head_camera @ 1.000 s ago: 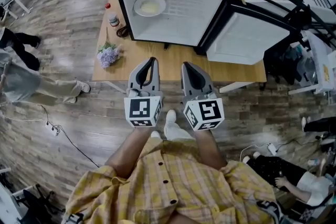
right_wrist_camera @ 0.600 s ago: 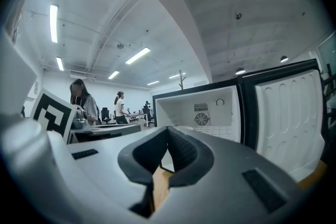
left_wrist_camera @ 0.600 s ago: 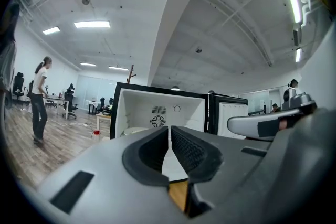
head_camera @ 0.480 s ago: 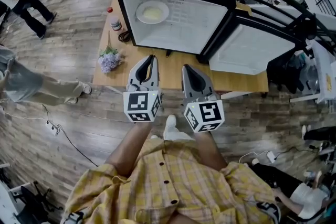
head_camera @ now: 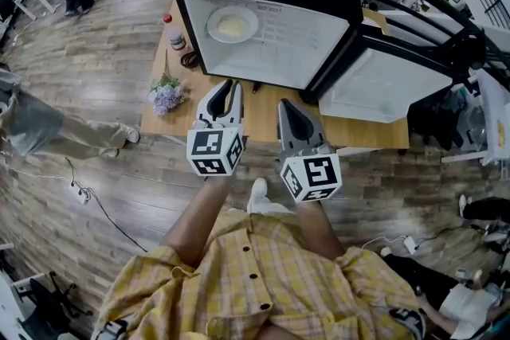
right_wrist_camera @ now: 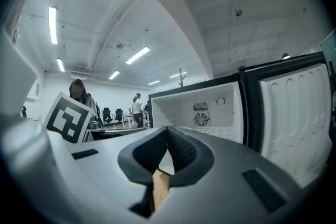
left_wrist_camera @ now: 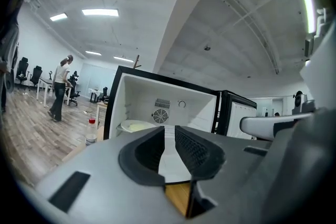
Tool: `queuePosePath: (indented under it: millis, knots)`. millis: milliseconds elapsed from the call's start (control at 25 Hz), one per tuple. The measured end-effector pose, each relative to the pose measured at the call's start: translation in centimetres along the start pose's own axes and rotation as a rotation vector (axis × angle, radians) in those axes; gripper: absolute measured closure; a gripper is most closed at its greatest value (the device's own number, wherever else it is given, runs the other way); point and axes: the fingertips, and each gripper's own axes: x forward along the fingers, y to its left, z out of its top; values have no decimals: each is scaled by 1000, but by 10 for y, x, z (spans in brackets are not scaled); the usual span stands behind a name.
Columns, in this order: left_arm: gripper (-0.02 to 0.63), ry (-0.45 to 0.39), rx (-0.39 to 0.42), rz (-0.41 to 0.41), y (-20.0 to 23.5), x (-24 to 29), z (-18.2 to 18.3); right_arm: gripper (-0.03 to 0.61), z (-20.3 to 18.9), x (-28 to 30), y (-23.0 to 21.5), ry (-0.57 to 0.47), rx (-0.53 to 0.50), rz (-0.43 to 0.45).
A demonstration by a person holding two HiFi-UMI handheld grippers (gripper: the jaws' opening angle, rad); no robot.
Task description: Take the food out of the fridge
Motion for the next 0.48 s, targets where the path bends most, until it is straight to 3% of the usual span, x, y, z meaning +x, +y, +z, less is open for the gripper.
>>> queuePosePath:
  millis: [320, 480]
  knots:
    - [541, 17, -104, 27, 14, 19, -10, 571, -1, 10, -11, 2, 5, 14]
    - [537, 28, -199, 29, 20, 30, -17, 571, -1, 13, -16, 5, 4, 23]
